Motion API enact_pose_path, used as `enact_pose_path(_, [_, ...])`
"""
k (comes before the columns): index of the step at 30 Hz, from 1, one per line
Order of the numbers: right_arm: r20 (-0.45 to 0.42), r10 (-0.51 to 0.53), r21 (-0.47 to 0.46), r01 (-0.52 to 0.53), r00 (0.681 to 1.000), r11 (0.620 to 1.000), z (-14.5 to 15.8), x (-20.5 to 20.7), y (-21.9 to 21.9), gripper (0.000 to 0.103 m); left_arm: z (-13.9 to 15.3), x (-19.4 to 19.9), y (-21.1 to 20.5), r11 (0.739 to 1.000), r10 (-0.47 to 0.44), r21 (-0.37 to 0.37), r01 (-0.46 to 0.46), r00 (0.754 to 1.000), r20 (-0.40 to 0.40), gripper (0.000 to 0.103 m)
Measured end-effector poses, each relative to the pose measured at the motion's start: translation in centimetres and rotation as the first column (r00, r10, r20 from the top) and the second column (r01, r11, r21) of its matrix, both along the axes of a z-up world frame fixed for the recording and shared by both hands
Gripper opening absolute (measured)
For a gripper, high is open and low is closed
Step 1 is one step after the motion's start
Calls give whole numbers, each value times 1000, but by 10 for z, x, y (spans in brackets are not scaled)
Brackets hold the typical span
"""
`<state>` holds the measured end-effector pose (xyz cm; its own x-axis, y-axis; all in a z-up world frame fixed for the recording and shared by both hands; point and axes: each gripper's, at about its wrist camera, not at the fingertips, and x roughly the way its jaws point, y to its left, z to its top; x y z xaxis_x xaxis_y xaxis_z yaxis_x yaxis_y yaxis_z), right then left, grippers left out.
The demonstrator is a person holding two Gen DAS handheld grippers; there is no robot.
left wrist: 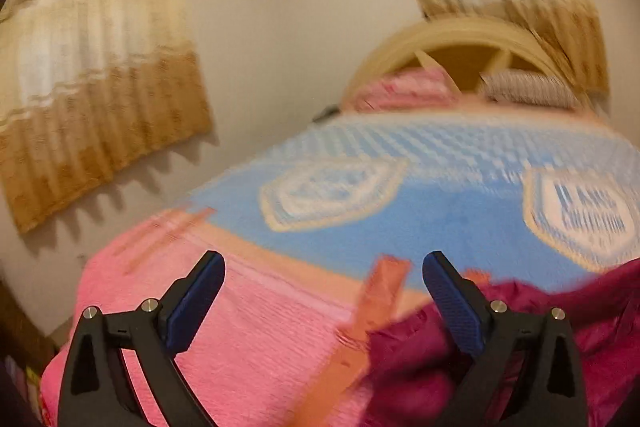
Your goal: Fold large clothes
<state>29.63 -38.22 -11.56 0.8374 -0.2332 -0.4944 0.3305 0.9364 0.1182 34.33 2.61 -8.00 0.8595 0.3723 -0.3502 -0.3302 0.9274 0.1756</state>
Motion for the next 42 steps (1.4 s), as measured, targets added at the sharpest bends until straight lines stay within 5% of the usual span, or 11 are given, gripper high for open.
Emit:
enact_pose_path(3, [18, 40, -65, -38, 999, 997, 6, -9, 22, 82, 15, -18, 2, 1000, 24, 4, -24, 996, 89, 100])
enact_pose_path(5, [12, 81, -111, -80, 997, 991, 6, -11, 43, 88, 12, -25, -12, 999, -48, 0, 48, 994, 100, 100])
enact_pose_path(10, [-63, 158, -214, -168, 985, 962, -10, 8, 88, 91, -31, -10, -75, 976, -143, 163, 143, 990, -14, 100])
enact_pose_path(14, [-164, 132, -301, -176, 978, 937, -38, 28, 100, 91, -65, 19, -93, 971, -95, 211, 114, 991, -99, 100])
enact_pose_path(19, [-232, 106, -249, -165, 967, 954, -56, 46, 86, 91, -100, 61, -88, 983, -56, 158, 98, 967, -248, 100])
enact_pose_path(32, [-304, 112, -123, -155, 946, 980, -71, 57, 70, 98, -125, 76, -94, 982, -97, 113, 148, 923, -372, 102])
enact_pose_path(42, [-346, 110, -92, -151, 932, 984, -78, 63, 68, 100, -129, 80, -98, 979, -84, 136, 148, 916, -393, 102])
